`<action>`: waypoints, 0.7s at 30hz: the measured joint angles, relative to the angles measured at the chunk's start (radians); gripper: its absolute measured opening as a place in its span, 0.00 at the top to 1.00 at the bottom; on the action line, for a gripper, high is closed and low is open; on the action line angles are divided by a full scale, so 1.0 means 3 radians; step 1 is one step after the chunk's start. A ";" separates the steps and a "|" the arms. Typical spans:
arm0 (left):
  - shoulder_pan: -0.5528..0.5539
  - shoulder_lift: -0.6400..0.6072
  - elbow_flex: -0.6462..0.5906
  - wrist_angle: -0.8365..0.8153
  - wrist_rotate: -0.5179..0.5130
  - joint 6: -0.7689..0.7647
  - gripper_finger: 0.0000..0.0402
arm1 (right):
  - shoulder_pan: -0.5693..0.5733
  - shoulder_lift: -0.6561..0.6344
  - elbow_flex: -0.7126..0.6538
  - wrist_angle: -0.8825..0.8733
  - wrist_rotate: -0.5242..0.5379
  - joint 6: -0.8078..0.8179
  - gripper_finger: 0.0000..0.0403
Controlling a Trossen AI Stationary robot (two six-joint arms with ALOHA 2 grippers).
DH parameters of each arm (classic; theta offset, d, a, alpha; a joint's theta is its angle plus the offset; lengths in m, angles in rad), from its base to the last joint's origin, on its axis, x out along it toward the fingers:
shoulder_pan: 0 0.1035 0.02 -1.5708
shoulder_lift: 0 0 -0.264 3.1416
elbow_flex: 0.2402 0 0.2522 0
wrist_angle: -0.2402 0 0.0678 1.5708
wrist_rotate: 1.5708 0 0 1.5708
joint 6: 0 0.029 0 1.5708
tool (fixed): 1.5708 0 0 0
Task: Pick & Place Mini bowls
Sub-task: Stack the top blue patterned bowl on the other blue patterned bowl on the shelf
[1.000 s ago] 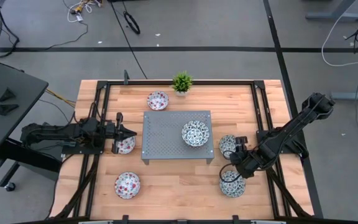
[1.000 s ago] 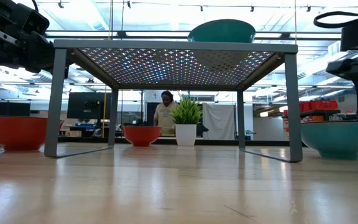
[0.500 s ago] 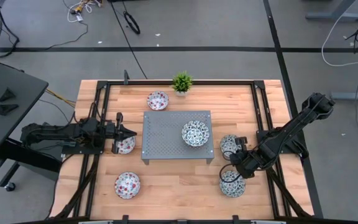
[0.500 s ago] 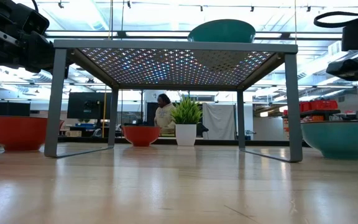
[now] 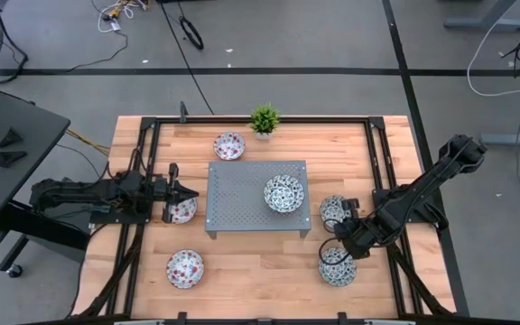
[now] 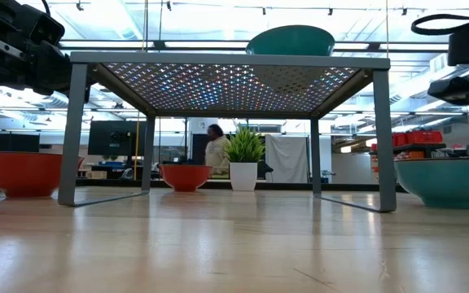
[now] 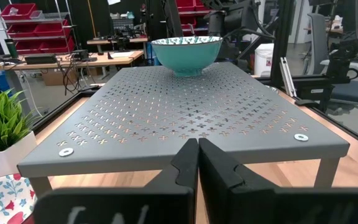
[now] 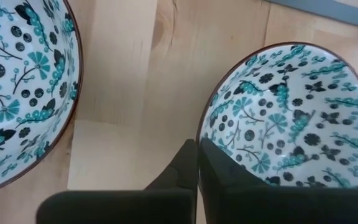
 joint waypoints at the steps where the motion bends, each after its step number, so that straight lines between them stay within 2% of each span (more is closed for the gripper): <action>1: 0.0000 -0.0001 0.0001 0.0001 0.0000 0.0001 0.95 | 0.0000 -0.0008 0.0023 -0.0047 0.0021 0.0001 1.00; 21: 0.0001 0.0000 0.0000 0.0001 0.0000 0.0000 0.95 | -0.0059 -0.0179 0.0457 -0.0766 0.0481 0.0024 1.00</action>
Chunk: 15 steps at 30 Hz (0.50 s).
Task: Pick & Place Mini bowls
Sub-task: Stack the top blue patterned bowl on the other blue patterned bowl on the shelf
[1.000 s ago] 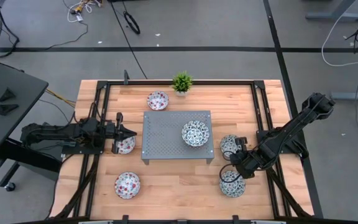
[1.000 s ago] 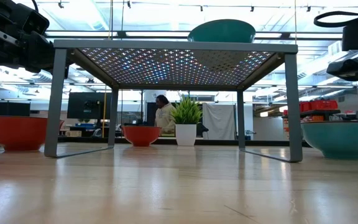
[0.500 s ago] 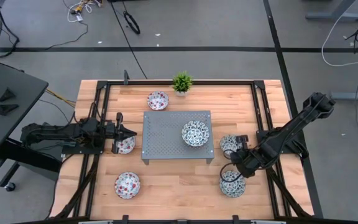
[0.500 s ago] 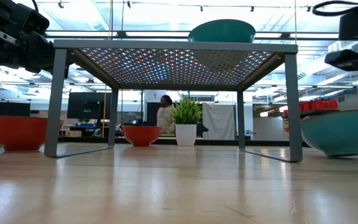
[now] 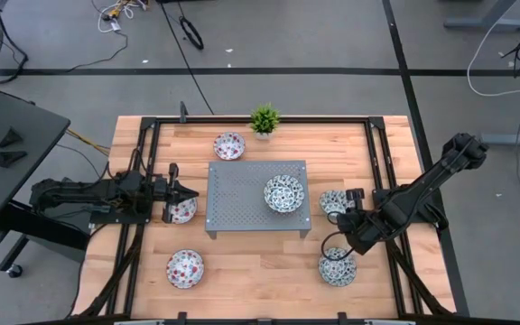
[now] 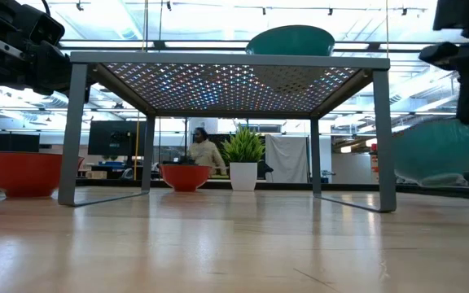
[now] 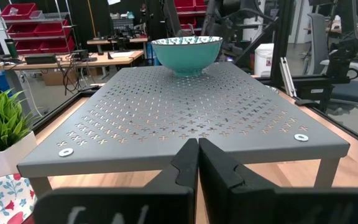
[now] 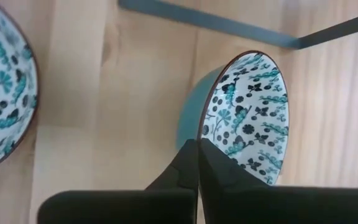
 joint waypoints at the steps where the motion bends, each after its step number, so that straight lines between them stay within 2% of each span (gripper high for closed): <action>1: -0.0001 0.0000 0.0000 0.0000 0.0000 0.0000 0.95 | -0.0007 -0.0005 0.0029 -0.0041 0.0030 -0.0008 1.00; 15: 0.0000 0.0000 0.0000 0.0000 0.0000 0.0001 0.95 | -0.0058 -0.0065 0.0603 -0.0795 0.0486 -0.0116 1.00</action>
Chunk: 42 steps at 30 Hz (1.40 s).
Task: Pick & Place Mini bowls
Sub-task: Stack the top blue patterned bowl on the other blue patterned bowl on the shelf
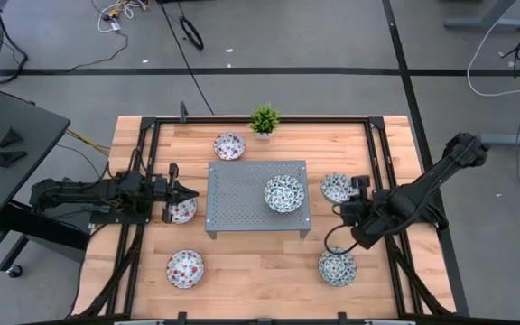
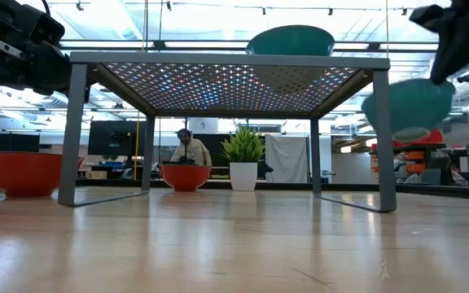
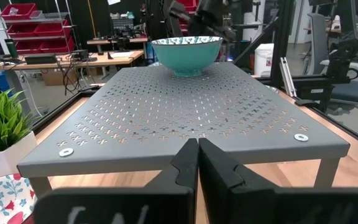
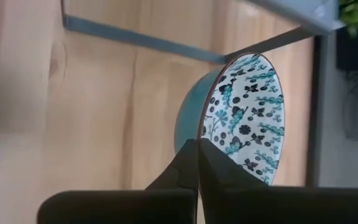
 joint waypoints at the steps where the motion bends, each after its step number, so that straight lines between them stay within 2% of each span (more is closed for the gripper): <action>1: -0.0001 -0.0001 0.0000 0.0000 0.0000 -0.0001 0.95 | -0.0002 0.0000 0.0045 -0.0035 0.0037 -0.0019 1.00; 9: 0.0000 0.0000 0.0001 -0.0001 0.0001 -0.0001 0.95 | -0.0098 0.0000 0.0374 -0.0261 0.0332 -0.0280 1.00; 27: -0.0001 -0.0001 0.0001 0.0000 0.0000 0.0000 0.95 | -0.0385 0.0060 0.1078 -0.0281 0.0963 -0.1404 1.00; 42: 0.0000 -0.0001 0.0000 0.0000 0.0001 -0.0001 0.95 | -0.0389 0.0215 0.1239 0.0645 0.1040 -0.2861 1.00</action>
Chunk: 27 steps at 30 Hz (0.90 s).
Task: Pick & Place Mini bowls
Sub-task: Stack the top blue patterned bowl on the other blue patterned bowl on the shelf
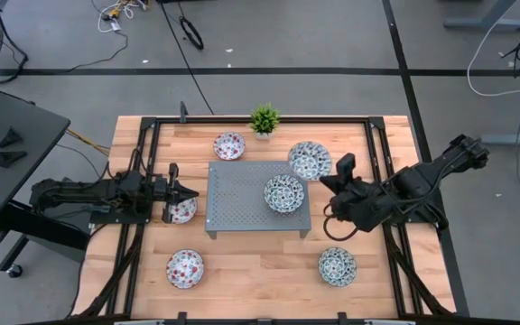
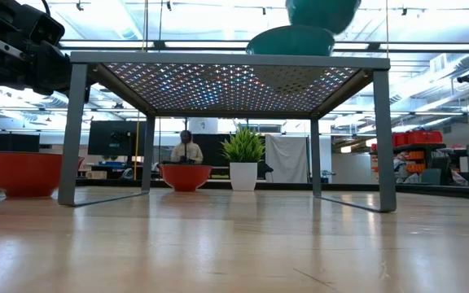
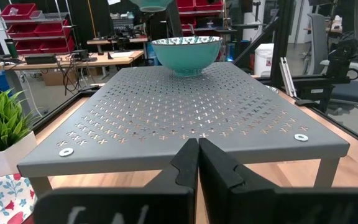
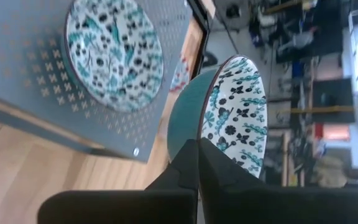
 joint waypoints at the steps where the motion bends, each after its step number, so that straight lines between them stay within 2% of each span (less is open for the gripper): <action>1: 0.0000 0.0001 0.0001 0.0000 0.0000 0.0001 0.95 | 0.0000 0.0007 0.0000 0.0080 -0.0009 -0.0093 1.00; 7: 0.0000 0.0001 0.0001 0.0000 -0.0001 0.0001 0.95 | 0.0000 0.0061 0.0000 0.0454 -0.0145 -0.0560 1.00; 14: -0.0001 0.0000 0.0000 0.0000 -0.0001 0.0001 0.95 | -0.0039 0.0130 0.0000 0.0747 -0.0375 -0.0861 1.00; 27: -0.0001 0.0001 0.0001 -0.0001 -0.0001 0.0000 0.95 | -0.0148 0.0280 -0.0004 0.0855 -0.0586 -0.0883 1.00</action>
